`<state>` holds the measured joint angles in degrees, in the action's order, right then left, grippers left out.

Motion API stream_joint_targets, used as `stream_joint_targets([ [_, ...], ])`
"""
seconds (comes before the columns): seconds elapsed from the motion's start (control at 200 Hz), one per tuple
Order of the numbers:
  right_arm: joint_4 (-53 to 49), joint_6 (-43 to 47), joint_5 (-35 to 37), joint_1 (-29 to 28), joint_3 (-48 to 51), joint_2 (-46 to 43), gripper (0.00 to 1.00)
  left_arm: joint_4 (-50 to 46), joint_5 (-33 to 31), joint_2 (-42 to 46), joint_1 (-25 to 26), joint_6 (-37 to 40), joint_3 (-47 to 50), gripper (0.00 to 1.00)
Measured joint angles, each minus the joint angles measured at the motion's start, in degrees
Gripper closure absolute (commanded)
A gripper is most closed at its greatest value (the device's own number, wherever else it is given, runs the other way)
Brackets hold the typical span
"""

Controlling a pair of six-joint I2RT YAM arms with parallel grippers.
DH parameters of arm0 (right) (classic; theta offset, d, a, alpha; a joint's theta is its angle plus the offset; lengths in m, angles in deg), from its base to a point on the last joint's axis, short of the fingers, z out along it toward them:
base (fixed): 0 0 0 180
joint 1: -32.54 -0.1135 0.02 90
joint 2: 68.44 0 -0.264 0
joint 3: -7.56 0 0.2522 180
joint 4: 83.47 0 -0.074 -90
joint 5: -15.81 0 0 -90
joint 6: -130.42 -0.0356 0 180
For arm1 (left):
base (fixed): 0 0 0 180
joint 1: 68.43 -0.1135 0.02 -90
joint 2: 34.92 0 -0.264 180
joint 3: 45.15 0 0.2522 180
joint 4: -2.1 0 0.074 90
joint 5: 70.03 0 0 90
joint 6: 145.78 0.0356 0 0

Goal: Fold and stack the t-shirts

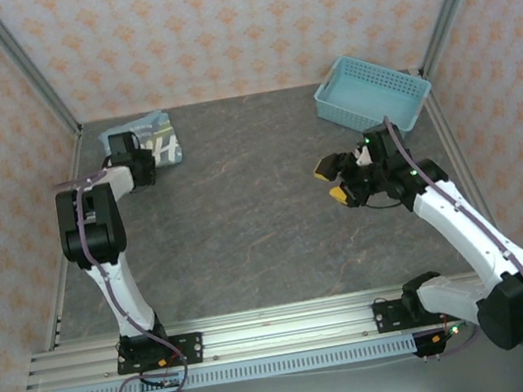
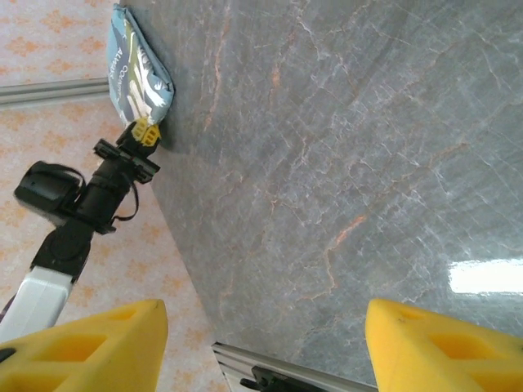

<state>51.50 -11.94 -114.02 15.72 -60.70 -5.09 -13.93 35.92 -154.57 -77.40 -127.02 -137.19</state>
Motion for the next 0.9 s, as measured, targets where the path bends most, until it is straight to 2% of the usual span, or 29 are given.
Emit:
stream_joint_targets([
  [0.12,1.42,-0.2,0.0,0.0,-2.12,1.9,0.35,-4.17,1.53,-5.53,-1.33,5.03,-8.24,0.98],
  [0.22,2.71,-0.17,-0.02,0.0,-3.72,3.61,0.35,-7.17,1.68,-6.01,-1.73,7.98,-10.64,0.97],
  [0.275,3.3,-0.17,-0.04,0.0,-4.15,4.35,0.35,-8.57,1.66,-6.01,-1.95,9.25,-11.19,0.94],
  [0.31,3.45,-0.15,-0.07,0.0,-4.5,4.87,0.34,-9.25,1.62,-6.01,-2.19,10.1,-11.37,0.86],
  [0.34,3.69,-0.13,-0.07,0.0,-4.76,5.4,0.34,-9.75,1.62,-5.99,-2.38,10.8,-11.37,0.72],
  [0.385,3.87,0.0,-0.04,0.0,-5.16,6.12,0.32,-10.49,1.44,-5.99,-2.69,11.89,-11.37,0.58],
  [0.49,4.22,0.92,0.0,0.0,-6.16,6.99,0.27,-13.03,0.72,-4.9,-3.17,13.22,-11.04,0.4],
  [0.51,4.46,0.96,0.07,0.0,-6.36,6.99,0.25,-13.46,0.55,-4.33,-3.17,13.92,-10.75,0.31],
  [0.535,5.01,1.36,0.33,0.0,-6.62,6.97,0.22,-13.92,0.26,-3.32,-3.19,13.99,-10.12,0.28],
  [0.555,5.79,1.55,0.66,0.0,-6.82,6.86,0.2,-14.29,0.2,-2.1,-3.17,14.51,-9.42,0.26],
  [0.595,7.56,2.05,1.55,0.0,-6.93,6.4,0.18,-15.1,-0.26,1.03,-3.04,14.93,-7.37,0.14],
  [0.625,8.81,2.14,2.51,0.0,-6.93,5.77,0.15,-15.82,-0.55,4.28,-2.86,15.74,-5.44,0.1],
  [0.646,9.64,2.1,3.3,0.0,-6.91,5.14,0.14,-16.59,-0.92,6.51,-2.71,16.22,-4.33,0.03],
  [0.651,9.77,2.19,3.48,0.0,-6.91,5.05,0.13,-16.74,-0.98,7.06,-2.67,16.44,-4.11,0.01],
  [0.661,10.25,2.56,3.98,0.0,-6.91,4.74,0.05,-17.16,-1.33,8.44,-2.56,16.41,-3.43,0.0],
  [0.676,10.88,2.4,4.72,0.0,-6.88,4.17,0.0,-17.97,-1.79,10.47,-2.29,16.98,-2.6,0.0],
  [0.776,16.2,3.87,10.56,0.0,-5.6,-1.16,0.01,-23.63,-6.73,23.82,0.5,19.71,-0.39,0.0],
  [0.896,18.05,7.23,18.18,0.02,-4.55,-7.41,0.01,-29.33,-16.92,37.88,8.96,24.09,-0.39,0.0],
])
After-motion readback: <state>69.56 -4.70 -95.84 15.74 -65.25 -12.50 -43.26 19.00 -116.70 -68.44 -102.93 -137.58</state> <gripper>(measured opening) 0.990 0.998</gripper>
